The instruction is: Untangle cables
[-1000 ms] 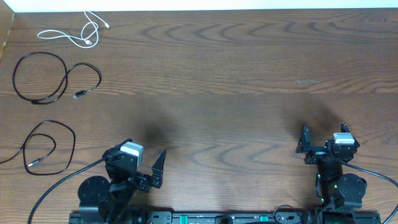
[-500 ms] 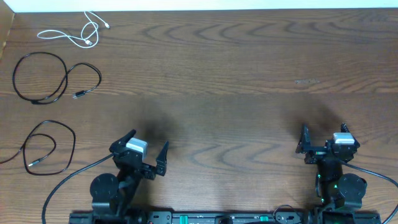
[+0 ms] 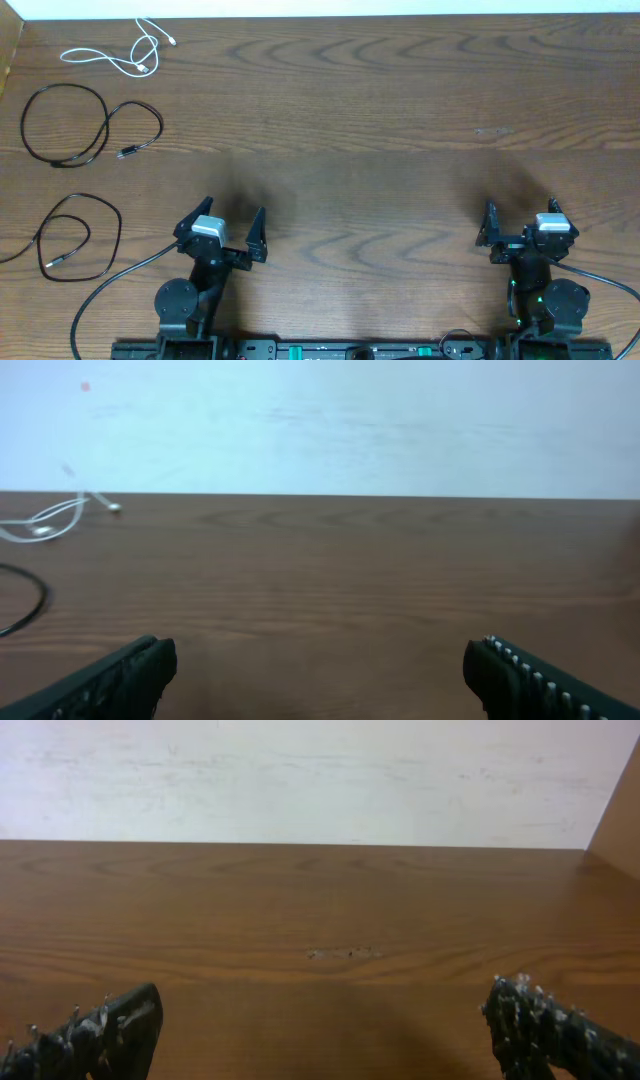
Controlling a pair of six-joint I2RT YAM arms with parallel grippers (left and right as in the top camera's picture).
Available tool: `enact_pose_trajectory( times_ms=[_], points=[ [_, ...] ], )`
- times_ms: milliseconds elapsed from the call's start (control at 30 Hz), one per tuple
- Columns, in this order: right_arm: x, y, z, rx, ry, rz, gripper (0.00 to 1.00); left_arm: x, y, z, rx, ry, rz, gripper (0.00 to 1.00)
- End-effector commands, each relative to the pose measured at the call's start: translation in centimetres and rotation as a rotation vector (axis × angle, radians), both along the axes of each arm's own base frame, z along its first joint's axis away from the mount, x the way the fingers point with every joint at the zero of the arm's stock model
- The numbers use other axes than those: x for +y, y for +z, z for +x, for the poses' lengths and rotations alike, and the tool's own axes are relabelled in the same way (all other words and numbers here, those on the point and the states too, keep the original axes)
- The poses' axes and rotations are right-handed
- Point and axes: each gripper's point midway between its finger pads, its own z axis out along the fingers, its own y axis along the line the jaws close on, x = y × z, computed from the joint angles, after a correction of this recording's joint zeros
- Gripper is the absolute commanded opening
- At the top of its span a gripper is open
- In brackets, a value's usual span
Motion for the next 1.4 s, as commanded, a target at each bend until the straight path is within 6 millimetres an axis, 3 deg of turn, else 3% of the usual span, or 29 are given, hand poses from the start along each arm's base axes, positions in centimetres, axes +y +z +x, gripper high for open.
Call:
enact_pose_trajectory(
  times_ms=[0, 433, 633, 933, 1367],
  points=[
    [0.1, -0.1, 0.0, 0.004, 0.002, -0.008, 0.99, 1.8, -1.3, 0.3, 0.042, 0.096, -0.016, 0.98],
    [0.1, -0.1, 0.0, 0.004, 0.002, -0.008, 0.99, 2.4, -2.1, 0.3, 0.043, 0.109, 0.139, 0.98],
    [0.1, -0.2, 0.0, 0.007, 0.002, -0.008, 0.99, 5.5, -2.5, 0.4, 0.087, 0.299, 0.022, 0.98],
    [0.1, -0.2, 0.0, 0.007, 0.002, -0.008, 0.99, 4.2, -2.5, 0.4, 0.069, 0.223, 0.134, 0.98],
    [0.1, -0.2, 0.0, 0.007, 0.002, -0.008, 0.99, 4.1, -2.5, 0.4, 0.068, 0.216, 0.132, 0.98]
  ],
)
